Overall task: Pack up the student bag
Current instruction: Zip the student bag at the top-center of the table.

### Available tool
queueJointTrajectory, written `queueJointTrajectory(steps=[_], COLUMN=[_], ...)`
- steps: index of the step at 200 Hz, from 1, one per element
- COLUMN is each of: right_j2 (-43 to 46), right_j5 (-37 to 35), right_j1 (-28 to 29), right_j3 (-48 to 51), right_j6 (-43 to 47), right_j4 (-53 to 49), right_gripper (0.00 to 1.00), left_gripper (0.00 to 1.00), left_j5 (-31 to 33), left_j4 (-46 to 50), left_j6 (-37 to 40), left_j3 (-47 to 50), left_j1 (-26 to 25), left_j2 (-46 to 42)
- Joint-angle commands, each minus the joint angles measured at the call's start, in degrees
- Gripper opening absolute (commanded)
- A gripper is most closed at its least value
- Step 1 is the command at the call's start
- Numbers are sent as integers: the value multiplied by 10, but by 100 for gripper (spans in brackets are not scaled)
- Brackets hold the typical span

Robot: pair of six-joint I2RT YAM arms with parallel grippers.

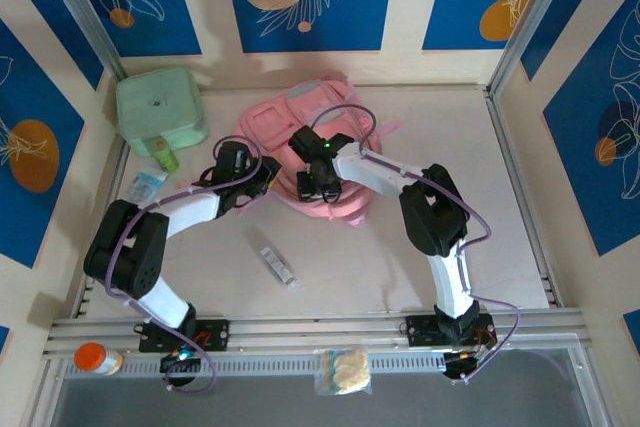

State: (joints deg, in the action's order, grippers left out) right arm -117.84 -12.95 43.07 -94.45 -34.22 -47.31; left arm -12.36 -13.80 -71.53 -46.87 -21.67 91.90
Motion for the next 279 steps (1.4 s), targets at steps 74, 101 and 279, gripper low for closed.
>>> queueJointTrajectory(steps=[74,101,279], right_j2=[31,61,131], right_j5=[-41,-86,31], right_j1=[14,17,-62], right_j3=[34,45,145], right_j6=[38,61,34], right_j4=[8,23,146], right_gripper=[2,0,12], left_gripper=[37,41,41], left_j5=[31,32,117], left_j4=[3,-20,17], left_j6=[-6,-45,-66], left_j3=[-4,-2,-22], left_j1=[-19,-33,-82], left_j2=[-9,-2,29])
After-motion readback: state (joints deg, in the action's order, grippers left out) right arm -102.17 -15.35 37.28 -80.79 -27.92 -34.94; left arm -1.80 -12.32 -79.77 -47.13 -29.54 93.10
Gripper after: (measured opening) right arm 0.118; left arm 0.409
